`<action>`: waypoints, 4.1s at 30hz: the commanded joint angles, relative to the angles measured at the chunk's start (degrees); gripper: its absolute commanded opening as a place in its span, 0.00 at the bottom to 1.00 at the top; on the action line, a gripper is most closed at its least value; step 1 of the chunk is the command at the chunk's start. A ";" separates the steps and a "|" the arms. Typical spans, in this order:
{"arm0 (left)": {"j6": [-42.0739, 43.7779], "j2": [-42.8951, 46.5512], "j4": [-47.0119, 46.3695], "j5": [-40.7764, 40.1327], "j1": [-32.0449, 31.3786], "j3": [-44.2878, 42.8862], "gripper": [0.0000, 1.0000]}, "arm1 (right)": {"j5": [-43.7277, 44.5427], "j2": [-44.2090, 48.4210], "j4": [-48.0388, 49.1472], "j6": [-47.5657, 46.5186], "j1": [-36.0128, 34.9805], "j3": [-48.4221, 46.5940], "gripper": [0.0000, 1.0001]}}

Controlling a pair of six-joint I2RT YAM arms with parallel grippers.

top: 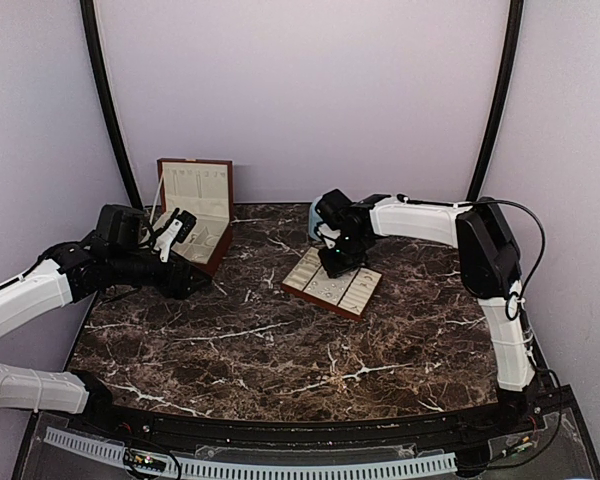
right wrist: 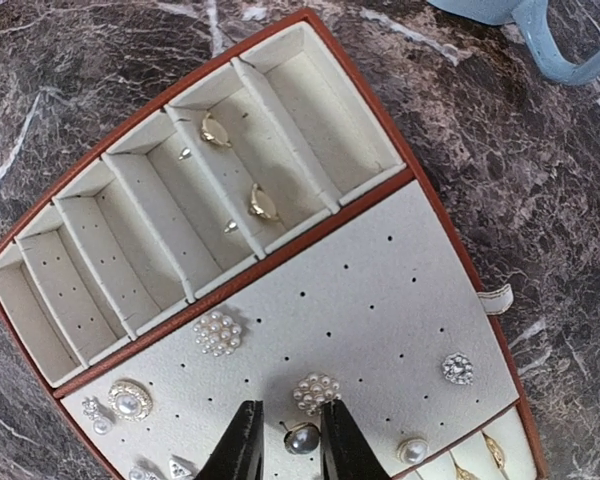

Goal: Organize the mixed jewelry
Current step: Insert the earring into the earring holder, then adjust the earring on the earring holder.

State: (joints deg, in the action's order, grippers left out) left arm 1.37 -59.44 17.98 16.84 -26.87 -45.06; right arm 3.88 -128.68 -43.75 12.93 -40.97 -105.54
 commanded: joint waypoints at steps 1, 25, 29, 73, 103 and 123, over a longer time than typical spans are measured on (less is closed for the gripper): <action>1.00 0.35 0.83 -0.22 0.30 0.25 0.66 | 0.15 0.75 3.07 1.32 -0.95 0.72 0.25; 1.09 0.64 0.92 -0.71 0.24 0.27 0.66 | 4.66 7.99 5.94 5.89 -0.78 6.62 0.28; 1.09 0.72 0.89 -0.68 0.22 0.32 0.66 | 3.16 8.13 6.84 6.63 -0.65 7.89 0.23; 1.10 0.88 0.83 -0.36 0.24 0.41 0.66 | -0.34 4.40 7.80 7.40 0.50 7.98 0.15; 1.16 0.67 0.88 -0.43 0.28 0.41 0.66 | -1.54 3.78 7.22 6.60 0.46 7.91 0.19; 1.17 0.59 0.91 -0.59 0.24 0.41 0.66 | -0.80 4.87 8.28 6.94 0.99 5.84 0.21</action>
State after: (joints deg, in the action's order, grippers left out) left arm 1.87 -59.44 18.11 16.40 -26.87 -45.06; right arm 3.90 -124.62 -37.12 19.66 -40.18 -98.15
